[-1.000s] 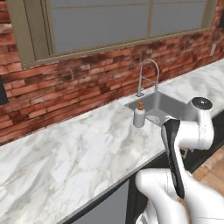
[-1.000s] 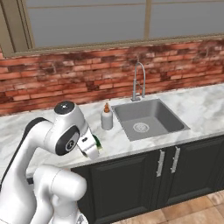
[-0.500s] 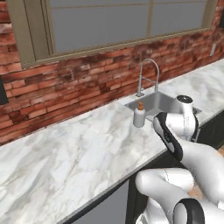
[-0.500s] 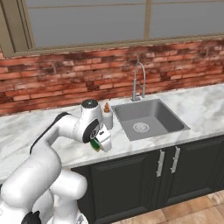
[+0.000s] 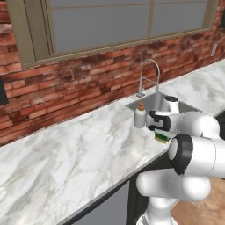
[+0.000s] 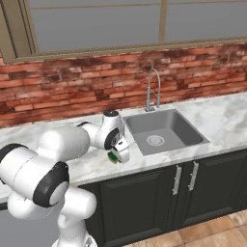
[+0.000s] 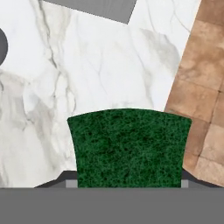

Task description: Restock the sink supplies by placing the sponge and soap dispenser on the counter and next to the sink. Make sure the soap dispenser is upright.

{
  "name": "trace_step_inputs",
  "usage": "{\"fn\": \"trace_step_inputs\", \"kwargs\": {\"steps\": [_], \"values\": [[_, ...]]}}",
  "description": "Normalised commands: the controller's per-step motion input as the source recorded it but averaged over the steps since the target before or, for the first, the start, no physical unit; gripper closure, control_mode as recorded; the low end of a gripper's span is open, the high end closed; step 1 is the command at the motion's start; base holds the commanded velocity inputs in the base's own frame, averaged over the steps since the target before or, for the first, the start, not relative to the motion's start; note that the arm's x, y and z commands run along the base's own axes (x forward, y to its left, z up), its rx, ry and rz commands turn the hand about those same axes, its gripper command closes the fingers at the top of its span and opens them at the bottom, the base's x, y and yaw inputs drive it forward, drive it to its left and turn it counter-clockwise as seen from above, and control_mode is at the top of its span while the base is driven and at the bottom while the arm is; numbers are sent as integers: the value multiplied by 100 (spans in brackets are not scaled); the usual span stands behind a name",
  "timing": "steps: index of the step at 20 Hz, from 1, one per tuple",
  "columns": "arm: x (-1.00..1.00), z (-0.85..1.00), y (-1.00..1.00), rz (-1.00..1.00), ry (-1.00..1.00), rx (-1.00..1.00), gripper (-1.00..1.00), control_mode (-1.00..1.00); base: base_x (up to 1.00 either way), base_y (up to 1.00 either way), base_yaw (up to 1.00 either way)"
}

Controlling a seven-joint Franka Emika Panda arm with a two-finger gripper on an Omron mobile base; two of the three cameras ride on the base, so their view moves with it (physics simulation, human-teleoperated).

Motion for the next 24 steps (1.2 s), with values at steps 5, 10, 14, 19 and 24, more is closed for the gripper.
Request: {"fn": "trace_step_inputs", "kwargs": {"steps": [5,10,14,19,24], "values": [[22,-51,-29,0,-1,5,100,-100,0,0,0],[5,-28,-6,0,-3,4,100,-100,0,0,0],[14,-8,24,-5,-1,1,100,-100,0,0,0],[15,-10,31,-7,-1,0,100,-100,0,0,0],[17,-14,6,-3,-1,0,-100,-100,0,0,0]]}}
